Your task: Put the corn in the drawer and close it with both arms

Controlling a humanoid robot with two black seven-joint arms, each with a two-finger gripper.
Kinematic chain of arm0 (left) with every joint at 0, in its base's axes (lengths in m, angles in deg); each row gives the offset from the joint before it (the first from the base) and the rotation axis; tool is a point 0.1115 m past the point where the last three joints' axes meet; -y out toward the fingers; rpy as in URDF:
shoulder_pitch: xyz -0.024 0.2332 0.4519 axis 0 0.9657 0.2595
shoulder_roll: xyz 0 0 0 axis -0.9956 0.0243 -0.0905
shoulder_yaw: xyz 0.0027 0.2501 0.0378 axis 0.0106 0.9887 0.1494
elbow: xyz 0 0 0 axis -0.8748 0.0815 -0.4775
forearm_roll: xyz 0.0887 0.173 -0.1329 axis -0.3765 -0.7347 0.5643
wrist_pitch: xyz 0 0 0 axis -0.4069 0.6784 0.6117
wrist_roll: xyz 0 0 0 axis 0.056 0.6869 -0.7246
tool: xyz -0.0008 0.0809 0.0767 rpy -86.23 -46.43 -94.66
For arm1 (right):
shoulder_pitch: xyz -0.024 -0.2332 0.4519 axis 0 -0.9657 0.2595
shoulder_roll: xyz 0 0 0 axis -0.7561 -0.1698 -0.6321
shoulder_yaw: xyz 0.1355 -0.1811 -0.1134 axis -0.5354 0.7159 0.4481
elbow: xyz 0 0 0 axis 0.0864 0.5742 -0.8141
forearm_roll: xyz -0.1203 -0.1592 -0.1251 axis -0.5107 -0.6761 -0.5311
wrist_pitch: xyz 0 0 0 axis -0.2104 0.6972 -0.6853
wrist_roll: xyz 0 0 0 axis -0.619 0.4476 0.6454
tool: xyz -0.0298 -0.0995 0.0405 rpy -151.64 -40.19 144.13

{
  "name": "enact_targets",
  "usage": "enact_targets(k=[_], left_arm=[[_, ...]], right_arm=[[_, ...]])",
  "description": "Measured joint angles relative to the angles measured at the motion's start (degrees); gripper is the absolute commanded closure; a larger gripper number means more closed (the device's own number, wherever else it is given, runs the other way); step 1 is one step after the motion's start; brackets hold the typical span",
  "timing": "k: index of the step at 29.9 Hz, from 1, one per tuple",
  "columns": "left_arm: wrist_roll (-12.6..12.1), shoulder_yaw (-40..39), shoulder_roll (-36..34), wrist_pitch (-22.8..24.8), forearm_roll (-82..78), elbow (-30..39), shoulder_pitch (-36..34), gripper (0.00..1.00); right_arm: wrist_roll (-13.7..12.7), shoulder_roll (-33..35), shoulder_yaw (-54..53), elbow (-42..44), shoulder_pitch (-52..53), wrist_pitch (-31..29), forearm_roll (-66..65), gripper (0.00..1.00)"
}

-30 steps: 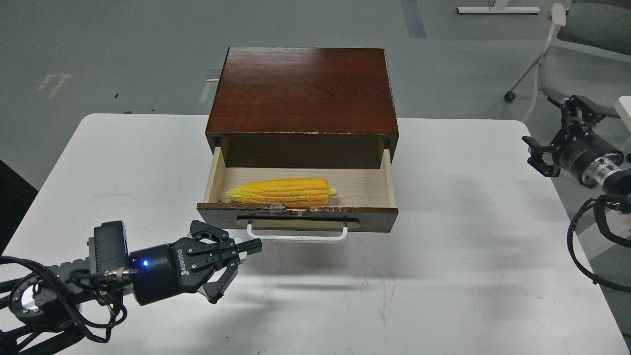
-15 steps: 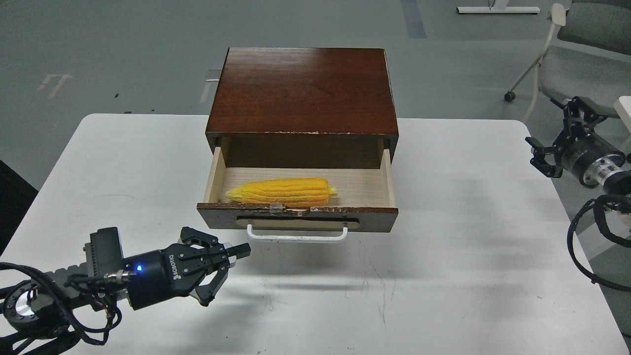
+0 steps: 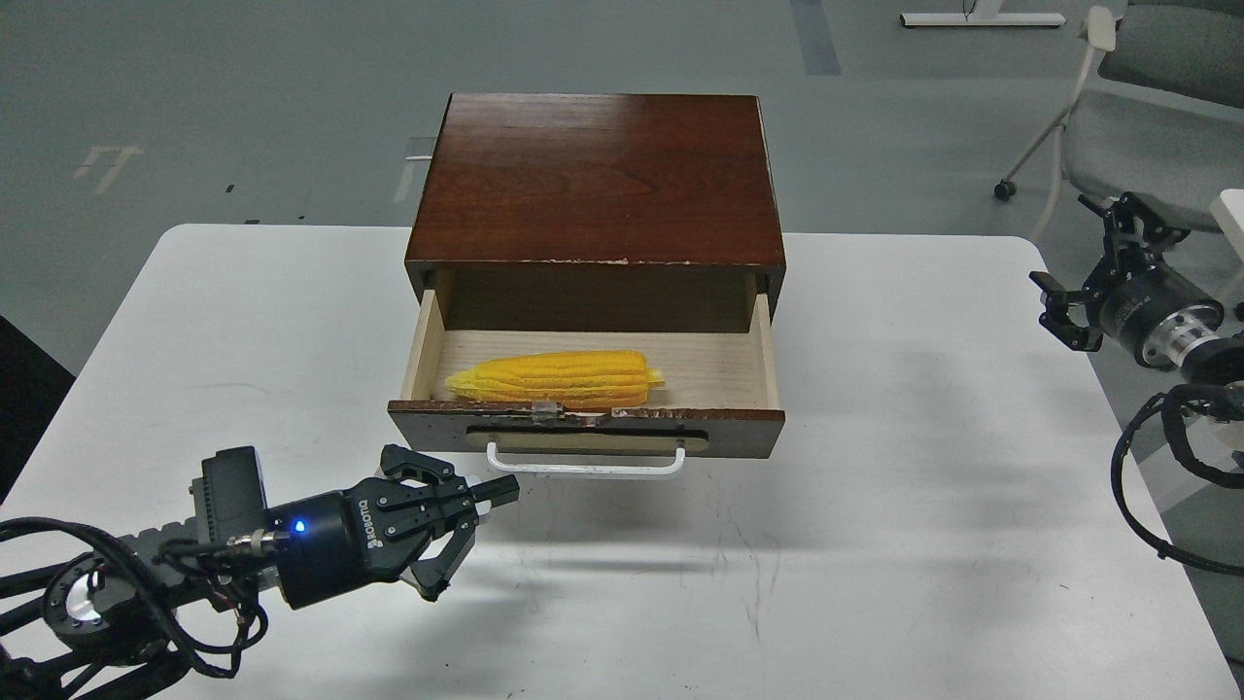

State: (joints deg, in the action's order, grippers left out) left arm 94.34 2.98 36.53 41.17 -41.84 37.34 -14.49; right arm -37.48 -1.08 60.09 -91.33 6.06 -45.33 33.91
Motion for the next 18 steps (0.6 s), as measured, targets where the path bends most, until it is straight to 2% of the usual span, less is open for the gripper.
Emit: enact_targets(k=[18], left_arm=[[0.0, 0.0, 1.6, 0.0, 0.0, -2.1, -0.6, 1.00]], right_arm=[[0.0, 0.1, 0.0, 0.3, -0.4, -0.1, 0.0, 0.04]])
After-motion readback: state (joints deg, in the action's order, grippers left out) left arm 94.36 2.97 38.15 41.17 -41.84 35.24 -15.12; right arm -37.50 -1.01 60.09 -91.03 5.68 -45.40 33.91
